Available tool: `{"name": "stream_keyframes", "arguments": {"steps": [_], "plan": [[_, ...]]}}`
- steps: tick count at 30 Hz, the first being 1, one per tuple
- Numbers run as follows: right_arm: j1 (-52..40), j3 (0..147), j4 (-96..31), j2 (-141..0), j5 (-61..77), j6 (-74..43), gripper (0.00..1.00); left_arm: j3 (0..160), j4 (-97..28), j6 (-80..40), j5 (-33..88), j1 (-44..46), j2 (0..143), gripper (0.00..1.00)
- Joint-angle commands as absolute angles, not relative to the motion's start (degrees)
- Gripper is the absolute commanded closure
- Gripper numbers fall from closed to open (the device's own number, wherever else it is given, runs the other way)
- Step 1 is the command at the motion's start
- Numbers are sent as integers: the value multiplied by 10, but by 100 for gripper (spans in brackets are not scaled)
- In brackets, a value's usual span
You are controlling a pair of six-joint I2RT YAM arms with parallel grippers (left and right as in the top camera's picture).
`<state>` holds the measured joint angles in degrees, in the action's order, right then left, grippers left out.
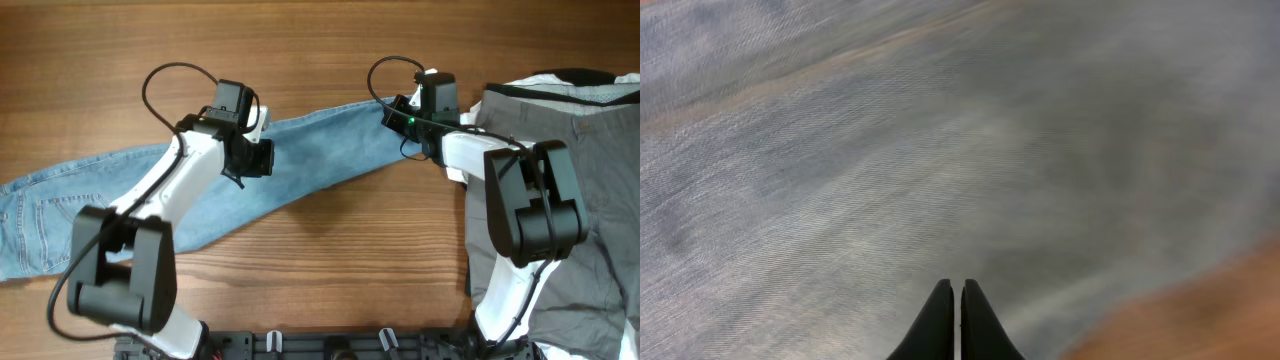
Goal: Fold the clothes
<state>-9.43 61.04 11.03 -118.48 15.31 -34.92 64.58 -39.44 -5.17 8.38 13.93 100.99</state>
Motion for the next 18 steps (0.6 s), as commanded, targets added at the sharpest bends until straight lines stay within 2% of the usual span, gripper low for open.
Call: {"name": "stream_keyframes", "arguments": {"steps": [1, 6, 10, 12, 16, 18], "plan": [[-73, 589, 50, -1223, 161, -295, 95, 643, -367, -122, -25, 111, 1070, 96], [-63, 589, 8, -1218, 181, -267, 96, 643, -305, -127, -27, 42, 1126, 86], [-63, 589, -40, -1216, 181, -231, 96, 643, -276, -127, -23, -15, 1139, 63], [-63, 589, -67, -1212, 181, -205, 96, 644, -263, -119, 0, -43, 1138, 56], [-64, 594, -140, -1147, 184, -156, 94, 672, -319, -57, 58, -67, 1123, 56], [-65, 594, -181, -1087, 236, -101, 92, 703, -383, -47, 71, -65, 1099, 56]]}}
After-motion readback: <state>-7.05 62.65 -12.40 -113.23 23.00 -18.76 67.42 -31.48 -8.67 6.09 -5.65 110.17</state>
